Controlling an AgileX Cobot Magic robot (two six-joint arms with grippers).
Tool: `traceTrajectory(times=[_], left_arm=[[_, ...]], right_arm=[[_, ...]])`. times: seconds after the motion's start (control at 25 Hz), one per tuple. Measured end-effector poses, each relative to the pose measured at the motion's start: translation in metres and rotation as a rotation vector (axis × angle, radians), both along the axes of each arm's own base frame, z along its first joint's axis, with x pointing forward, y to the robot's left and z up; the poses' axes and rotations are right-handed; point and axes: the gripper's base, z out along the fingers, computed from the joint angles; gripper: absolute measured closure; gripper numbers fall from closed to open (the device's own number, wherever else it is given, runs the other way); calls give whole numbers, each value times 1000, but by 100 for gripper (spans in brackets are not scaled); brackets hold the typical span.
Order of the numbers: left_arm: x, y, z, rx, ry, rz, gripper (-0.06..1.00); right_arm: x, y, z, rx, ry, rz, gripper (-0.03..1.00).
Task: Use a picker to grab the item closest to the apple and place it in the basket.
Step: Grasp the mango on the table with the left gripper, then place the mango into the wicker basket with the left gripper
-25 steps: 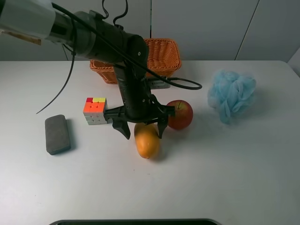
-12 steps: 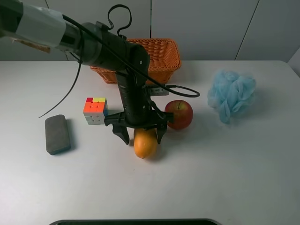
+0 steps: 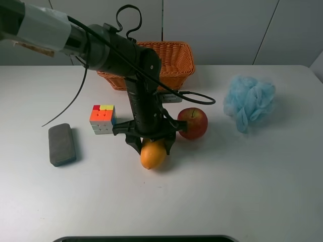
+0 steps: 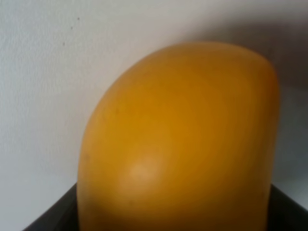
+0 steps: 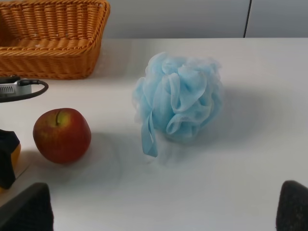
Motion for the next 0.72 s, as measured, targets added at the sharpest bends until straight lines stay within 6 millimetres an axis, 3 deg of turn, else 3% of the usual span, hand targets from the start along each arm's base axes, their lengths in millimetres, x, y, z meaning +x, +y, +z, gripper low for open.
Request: traceTrajectory(times=[0.28,0.72], left_arm=[[1,0,10,-9,-21,-7,35],[-1,17,106,-81,-212,-57,35]], right_arm=[[0,0,0,0,0,0,27],[0,0,0,0,0,0,27]])
